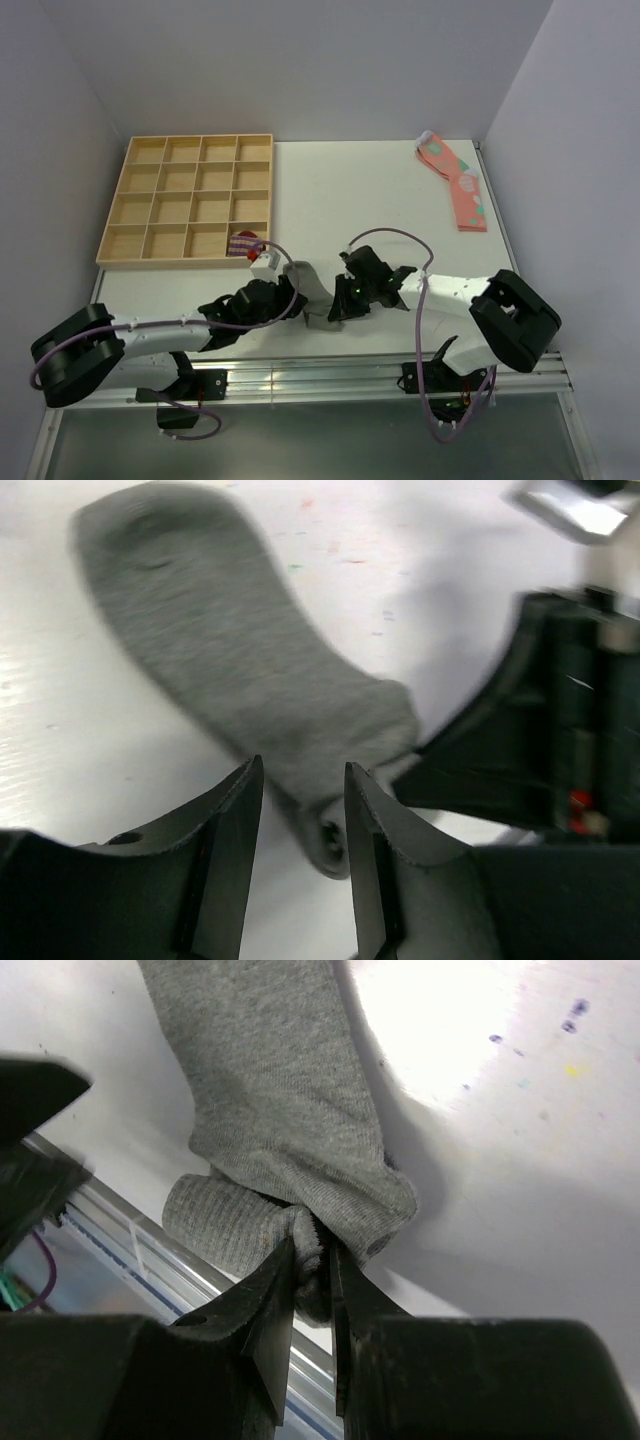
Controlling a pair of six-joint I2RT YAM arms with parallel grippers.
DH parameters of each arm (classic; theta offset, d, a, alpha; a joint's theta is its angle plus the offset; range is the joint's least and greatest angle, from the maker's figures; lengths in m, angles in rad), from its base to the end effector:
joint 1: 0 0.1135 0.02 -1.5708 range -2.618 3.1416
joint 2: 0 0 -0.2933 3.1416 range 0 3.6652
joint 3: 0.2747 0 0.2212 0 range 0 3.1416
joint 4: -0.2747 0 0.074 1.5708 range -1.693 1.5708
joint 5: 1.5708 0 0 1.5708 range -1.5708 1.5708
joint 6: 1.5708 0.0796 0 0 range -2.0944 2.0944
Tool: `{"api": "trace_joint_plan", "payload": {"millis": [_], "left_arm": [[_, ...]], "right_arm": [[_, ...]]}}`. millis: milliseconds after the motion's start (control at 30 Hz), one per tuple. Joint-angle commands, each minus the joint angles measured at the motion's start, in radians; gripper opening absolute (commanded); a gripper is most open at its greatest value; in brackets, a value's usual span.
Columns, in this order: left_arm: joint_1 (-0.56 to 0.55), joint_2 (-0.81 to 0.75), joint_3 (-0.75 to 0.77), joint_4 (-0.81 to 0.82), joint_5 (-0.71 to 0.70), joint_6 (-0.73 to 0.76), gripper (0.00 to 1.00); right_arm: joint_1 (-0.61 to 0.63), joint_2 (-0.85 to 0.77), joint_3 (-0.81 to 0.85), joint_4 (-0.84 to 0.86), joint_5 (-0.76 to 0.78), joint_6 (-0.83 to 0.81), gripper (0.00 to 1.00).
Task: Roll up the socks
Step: Roll the sock at the center of the board.
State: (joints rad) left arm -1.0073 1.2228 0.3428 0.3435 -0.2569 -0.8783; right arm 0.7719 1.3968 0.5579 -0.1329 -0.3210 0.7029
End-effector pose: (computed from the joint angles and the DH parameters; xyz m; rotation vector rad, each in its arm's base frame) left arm 0.1408 -0.1850 0.1862 -0.0195 2.2091 -0.8469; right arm 0.1548 0.1857 0.1606 -0.2337 2.7610 0.9062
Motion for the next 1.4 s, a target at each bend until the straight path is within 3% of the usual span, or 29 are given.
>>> {"api": "trace_joint_plan", "payload": {"millis": [0, 167, 467, 1033, 1200, 1367], "left_arm": [[-0.065, -0.075, -0.045, 0.124, -0.06, 0.067, 0.44], [-0.132, -0.108, -0.106, 0.206, -0.082, 0.11, 0.45], [-0.237, -0.014, -0.111, 0.279, -0.179, 0.147, 0.46], [-0.272, 0.144, -0.074, 0.331, -0.173, 0.196, 0.45], [-0.275, 0.173, -0.076, 0.304, -0.182, 0.148, 0.33], [-0.275, 0.181, -0.08, 0.275, -0.182, 0.104, 0.02]], "right_arm": [[-0.006, 0.094, 0.017, -0.145, -0.013, -0.082, 0.07], [-0.014, 0.149, 0.06, -0.183, -0.026, -0.1, 0.07], [-0.02, 0.174, 0.092, -0.211, -0.036, -0.112, 0.07], [-0.02, 0.159, 0.088, -0.209, -0.038, -0.114, 0.07], [-0.02, 0.14, 0.07, -0.189, -0.043, -0.095, 0.08], [-0.02, 0.094, 0.034, -0.16, -0.032, -0.069, 0.14]]}}
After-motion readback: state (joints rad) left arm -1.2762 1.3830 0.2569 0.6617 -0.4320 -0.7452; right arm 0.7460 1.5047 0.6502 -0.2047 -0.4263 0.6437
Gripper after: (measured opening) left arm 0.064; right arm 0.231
